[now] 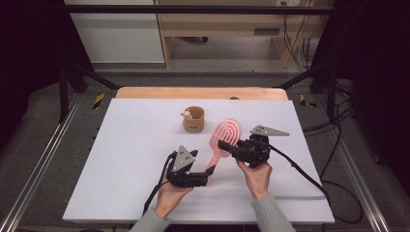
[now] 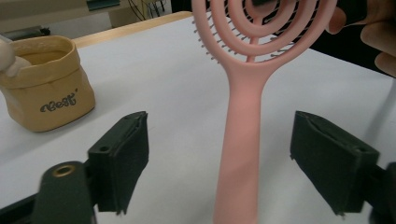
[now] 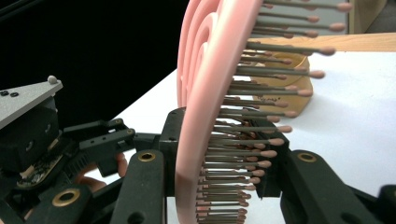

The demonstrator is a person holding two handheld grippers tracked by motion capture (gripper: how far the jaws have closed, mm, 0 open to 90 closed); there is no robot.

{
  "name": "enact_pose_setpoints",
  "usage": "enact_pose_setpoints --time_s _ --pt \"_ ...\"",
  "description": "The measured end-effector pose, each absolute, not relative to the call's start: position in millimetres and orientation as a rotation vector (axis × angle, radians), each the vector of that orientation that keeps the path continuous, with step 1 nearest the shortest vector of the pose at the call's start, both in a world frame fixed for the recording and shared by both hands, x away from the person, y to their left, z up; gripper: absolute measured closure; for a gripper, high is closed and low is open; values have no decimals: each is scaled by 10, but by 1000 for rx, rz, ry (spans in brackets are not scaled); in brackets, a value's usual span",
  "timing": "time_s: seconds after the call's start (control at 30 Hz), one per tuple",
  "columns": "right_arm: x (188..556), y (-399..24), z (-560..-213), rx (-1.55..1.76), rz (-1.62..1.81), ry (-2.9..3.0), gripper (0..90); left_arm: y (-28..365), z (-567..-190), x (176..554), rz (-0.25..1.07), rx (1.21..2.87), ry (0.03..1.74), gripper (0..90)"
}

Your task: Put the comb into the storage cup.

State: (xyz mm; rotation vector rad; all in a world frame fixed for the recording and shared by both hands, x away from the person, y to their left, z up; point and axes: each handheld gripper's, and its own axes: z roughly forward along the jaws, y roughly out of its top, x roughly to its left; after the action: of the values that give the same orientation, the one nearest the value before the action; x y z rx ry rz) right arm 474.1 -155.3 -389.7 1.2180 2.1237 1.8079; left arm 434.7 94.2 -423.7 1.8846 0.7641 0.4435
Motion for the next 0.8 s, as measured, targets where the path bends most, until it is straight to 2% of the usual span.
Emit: enact_pose_setpoints --time_s 0.07,0.3,0.8 --pt "4741 -1567 -3883 1216 1803 2116 633 989 -4208 4371 417 1881 762 138" --pt "4744 -1600 -3850 1207 1796 2102 633 1160 -4097 4427 376 1871 747 66" --pt "4786 -1608 -3793 1198 1767 2095 633 1572 -3998 4467 387 1857 770 59"
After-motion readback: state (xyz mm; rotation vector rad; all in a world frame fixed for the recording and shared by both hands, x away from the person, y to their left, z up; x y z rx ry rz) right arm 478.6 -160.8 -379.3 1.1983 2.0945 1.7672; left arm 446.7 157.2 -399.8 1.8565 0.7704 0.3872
